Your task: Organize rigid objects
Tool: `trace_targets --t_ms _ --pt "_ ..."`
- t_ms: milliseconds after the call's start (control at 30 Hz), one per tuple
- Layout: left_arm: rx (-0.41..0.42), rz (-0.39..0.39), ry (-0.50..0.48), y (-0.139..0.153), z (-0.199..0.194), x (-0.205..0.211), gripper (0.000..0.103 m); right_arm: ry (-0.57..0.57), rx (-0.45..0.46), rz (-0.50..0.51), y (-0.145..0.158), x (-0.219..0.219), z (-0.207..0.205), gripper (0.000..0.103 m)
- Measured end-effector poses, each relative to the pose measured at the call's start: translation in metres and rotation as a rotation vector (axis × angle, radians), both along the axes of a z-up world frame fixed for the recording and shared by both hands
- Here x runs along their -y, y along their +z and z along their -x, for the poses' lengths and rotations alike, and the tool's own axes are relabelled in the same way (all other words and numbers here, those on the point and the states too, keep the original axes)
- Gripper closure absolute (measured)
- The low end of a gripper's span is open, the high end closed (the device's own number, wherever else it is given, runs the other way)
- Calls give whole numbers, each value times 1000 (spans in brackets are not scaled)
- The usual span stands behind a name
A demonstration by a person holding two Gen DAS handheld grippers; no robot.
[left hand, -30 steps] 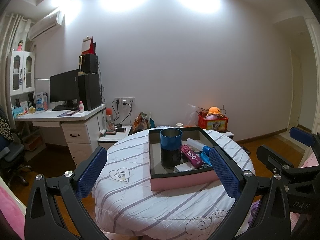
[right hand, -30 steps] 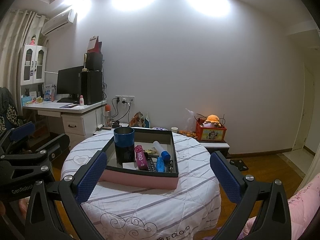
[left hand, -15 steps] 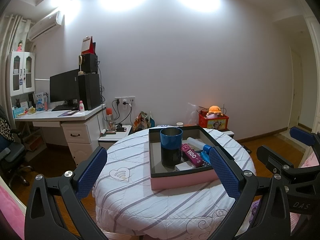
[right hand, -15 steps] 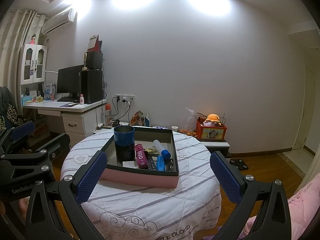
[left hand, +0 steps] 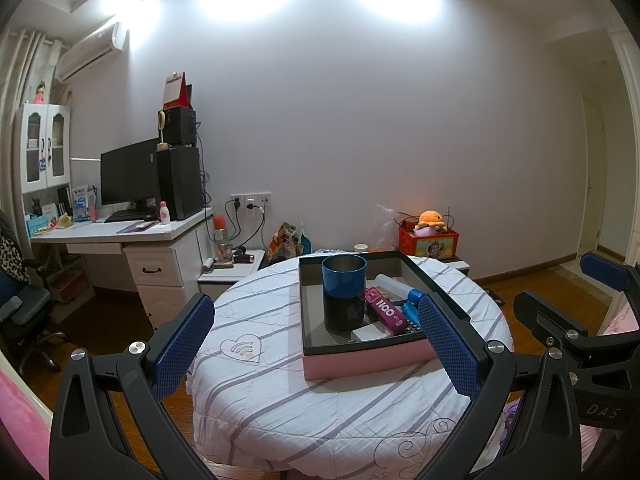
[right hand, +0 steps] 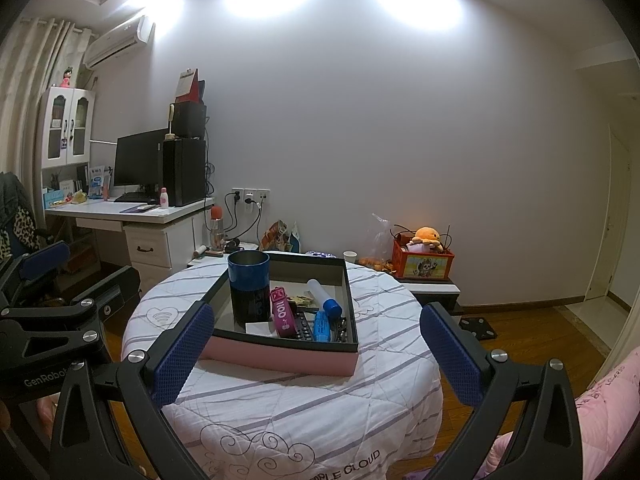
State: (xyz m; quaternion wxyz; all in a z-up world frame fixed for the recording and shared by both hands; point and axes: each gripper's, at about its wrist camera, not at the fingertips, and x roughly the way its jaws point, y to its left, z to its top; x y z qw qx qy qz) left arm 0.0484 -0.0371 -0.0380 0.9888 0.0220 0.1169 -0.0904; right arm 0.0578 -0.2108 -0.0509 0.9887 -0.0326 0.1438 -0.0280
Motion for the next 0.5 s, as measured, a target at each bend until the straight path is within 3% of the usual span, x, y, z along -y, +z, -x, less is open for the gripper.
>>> trace_targets --t_ms 500 --pt "-6 -2 3 -3 0 -5 0 4 -2 4 -2 0 -1 0"
